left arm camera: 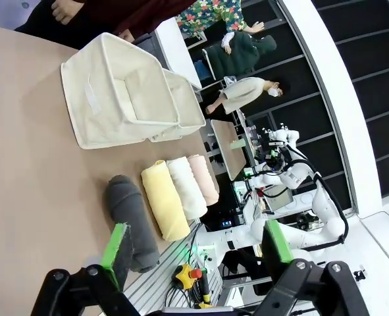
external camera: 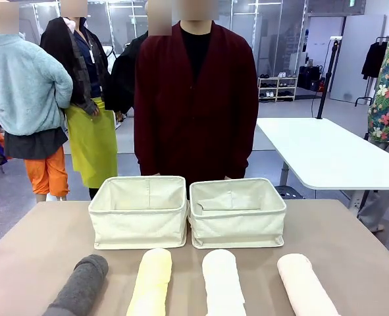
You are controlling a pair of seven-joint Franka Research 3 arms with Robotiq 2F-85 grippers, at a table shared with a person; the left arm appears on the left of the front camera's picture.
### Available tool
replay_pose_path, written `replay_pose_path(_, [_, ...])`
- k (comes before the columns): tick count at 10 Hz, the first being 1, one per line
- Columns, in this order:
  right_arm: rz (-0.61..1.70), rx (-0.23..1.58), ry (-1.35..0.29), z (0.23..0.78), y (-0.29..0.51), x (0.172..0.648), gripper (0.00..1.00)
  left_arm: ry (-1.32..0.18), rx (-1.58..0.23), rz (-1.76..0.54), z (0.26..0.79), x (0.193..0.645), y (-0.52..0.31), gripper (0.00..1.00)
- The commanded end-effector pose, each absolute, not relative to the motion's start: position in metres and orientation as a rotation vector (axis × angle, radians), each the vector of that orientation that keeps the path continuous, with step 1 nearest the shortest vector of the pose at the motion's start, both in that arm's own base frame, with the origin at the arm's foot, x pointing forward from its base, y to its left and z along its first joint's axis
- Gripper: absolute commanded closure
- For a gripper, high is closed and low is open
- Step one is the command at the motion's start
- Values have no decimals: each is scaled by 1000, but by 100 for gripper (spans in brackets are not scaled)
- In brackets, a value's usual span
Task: Divide the towels into two baskets.
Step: Pick up one hotel-folded towel and place it in the Fabric basket indicated by the person.
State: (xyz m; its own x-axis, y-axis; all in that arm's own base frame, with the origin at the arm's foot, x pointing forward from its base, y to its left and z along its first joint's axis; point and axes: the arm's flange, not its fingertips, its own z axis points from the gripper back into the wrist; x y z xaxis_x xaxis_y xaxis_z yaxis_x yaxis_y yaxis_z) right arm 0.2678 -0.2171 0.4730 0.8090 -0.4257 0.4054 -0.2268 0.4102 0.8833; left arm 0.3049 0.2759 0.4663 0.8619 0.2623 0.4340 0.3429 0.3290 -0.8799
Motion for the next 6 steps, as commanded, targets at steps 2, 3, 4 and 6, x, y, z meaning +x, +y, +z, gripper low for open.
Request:
replay_pose_path(2, [-130, 1177, -665, 476, -220, 264, 0, -563, -1261, -65, 467, 300, 278, 0])
replay_pose_path(3, [-130, 1177, -665, 476, -220, 264, 0, -563, -1261, -65, 467, 300, 278, 0])
replay_pose_path(4, [-130, 1177, -665, 476, -220, 264, 0, -563, -1261, -65, 467, 300, 278, 0])
replay_pose_path(6, [-130, 1177, -665, 476, -220, 264, 0, -563, -1261, -65, 467, 300, 278, 0])
